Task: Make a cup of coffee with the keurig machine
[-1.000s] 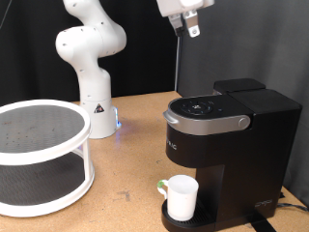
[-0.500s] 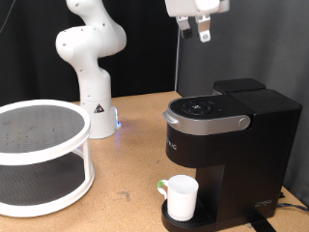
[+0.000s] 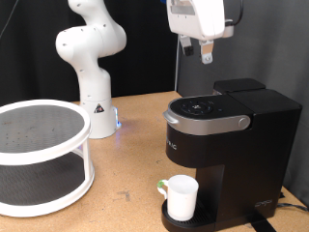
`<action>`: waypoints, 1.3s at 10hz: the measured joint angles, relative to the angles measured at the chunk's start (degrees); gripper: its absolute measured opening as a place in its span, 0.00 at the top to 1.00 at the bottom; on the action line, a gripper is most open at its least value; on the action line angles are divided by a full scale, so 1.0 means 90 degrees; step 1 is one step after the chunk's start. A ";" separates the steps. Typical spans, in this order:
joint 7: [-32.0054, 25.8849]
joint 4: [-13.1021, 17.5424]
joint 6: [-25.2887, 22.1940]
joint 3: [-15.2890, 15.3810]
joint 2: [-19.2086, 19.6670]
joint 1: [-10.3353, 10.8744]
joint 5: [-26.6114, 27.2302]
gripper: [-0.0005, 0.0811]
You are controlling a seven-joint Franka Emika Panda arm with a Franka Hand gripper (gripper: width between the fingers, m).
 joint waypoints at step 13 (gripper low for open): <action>0.0038 -0.0796 0.1219 0.0000 0.0380 -0.0004 -0.0118 0.75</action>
